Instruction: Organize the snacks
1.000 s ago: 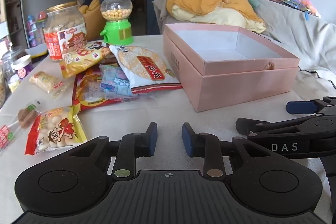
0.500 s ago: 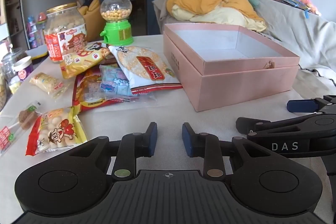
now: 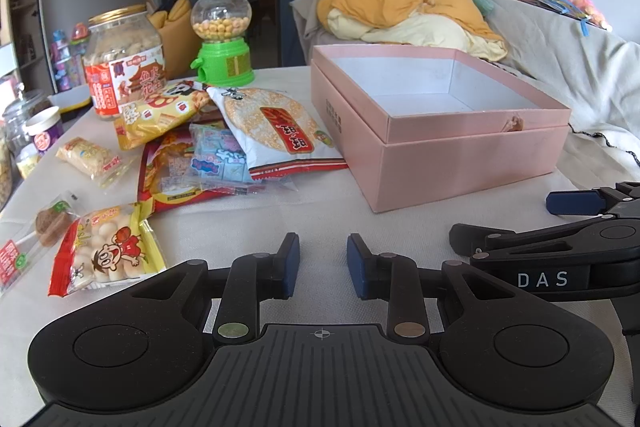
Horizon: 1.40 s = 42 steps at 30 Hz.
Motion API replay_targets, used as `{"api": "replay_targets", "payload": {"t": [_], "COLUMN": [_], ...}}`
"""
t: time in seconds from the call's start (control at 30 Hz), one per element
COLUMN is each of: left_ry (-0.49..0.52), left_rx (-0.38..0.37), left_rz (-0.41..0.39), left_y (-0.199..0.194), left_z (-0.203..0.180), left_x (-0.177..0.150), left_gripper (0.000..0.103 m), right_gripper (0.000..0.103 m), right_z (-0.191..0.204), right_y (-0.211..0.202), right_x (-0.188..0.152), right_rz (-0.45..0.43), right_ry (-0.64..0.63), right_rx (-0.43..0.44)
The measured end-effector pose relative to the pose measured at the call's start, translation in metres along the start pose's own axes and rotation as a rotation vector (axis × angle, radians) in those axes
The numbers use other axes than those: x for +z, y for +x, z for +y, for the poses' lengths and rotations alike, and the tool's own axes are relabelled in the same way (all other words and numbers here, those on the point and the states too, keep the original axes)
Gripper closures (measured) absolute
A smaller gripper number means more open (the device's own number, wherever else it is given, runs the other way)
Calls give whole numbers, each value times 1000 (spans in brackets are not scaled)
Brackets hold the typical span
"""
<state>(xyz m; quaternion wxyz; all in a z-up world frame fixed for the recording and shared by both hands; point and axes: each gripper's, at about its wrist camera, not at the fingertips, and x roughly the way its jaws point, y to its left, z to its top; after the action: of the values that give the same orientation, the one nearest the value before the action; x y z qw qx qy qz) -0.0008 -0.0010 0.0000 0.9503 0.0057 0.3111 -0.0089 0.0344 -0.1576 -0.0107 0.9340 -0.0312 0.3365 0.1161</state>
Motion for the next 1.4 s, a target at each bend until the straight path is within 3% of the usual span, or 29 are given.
{"api": "replay_targets", "payload": {"t": [1.4], "left_ry": [8], "left_rx": [5], "left_rz": [2], "left_y": [1], "left_z": [-1], "left_x": [1], "left_gripper": [71], "right_gripper": [0], "right_z": [1], "right_y": [1], "right_x": [0], "right_rz": [0], "right_ry": [0], "right_rx": [0]}}
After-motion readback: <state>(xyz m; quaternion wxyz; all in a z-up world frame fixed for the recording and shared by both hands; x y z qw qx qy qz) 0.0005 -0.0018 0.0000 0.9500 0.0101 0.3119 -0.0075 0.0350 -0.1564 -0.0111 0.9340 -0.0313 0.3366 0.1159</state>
